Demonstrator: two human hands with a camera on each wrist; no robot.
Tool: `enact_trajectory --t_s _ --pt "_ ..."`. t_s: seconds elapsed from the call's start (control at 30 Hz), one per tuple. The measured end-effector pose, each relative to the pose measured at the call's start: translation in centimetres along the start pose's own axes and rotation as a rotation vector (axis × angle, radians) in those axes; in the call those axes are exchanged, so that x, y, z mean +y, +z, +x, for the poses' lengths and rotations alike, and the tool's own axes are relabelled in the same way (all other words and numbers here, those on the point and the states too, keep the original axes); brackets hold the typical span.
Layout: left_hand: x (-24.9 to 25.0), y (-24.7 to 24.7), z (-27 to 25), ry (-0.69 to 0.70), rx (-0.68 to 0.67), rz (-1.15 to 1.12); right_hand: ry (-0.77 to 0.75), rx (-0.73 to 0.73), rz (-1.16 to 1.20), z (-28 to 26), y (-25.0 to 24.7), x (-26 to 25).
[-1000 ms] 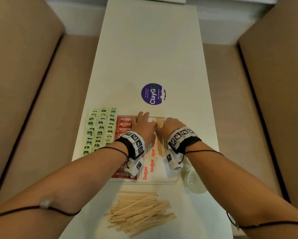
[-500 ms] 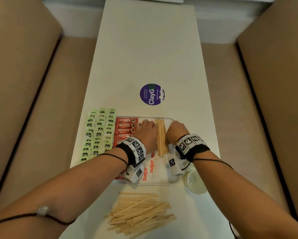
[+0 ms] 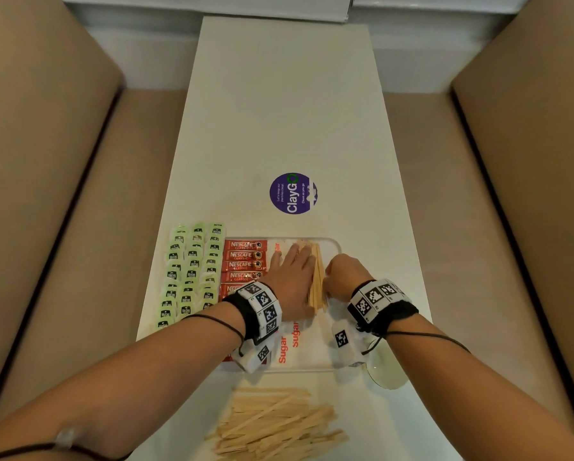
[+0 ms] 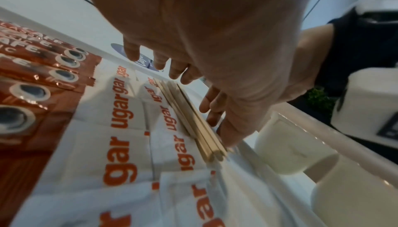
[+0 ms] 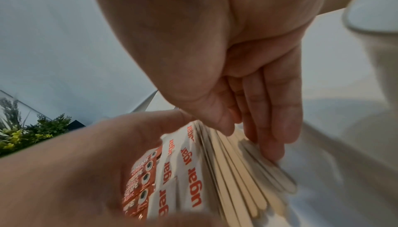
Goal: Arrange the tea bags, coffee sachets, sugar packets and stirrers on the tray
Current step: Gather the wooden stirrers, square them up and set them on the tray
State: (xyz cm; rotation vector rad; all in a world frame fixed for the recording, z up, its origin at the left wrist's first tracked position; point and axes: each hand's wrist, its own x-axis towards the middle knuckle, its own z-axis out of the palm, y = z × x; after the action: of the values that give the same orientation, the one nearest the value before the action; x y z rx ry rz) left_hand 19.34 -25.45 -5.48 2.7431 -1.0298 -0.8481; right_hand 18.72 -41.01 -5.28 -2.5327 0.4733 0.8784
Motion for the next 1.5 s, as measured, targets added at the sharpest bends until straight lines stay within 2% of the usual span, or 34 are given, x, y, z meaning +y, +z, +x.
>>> enact_trajectory --t_s 0.17,0.5,0.8,1.0,1.1,1.4,1.5 --pt "0.1 0.8 0.2 -0.021 -0.087 0.077 -0.028 -0.01 0.034 -0.3 0.5 0.3" --pt "0.6 0.8 0.5 0.007 -0.055 0.044 -0.085 0.0 -0.061 -0.5 1.5 1.3" --pt "0.4 0.4 0.4 0.004 -0.048 -0.05 -0.09 -0.011 -0.01 -0.6 1.5 1.0" --pt "-0.6 -1.0 0.2 -0.088 -0.078 -0.062 -0.1 0.033 0.03 -0.7 1.3 1.2" --pt "-1.1 -1.1 0.4 -0.091 -0.101 -0.063 -0.113 0.048 0.043 -0.6 1.2 1.2" --pt "-0.3 -0.9 0.3 -0.094 -0.053 -0.059 -0.165 0.065 0.096 -1.0 0.1 0.8" --pt "-0.8 -0.8 0.2 -0.098 -0.01 -0.058 -0.191 0.051 0.036 -1.3 0.0 1.0"
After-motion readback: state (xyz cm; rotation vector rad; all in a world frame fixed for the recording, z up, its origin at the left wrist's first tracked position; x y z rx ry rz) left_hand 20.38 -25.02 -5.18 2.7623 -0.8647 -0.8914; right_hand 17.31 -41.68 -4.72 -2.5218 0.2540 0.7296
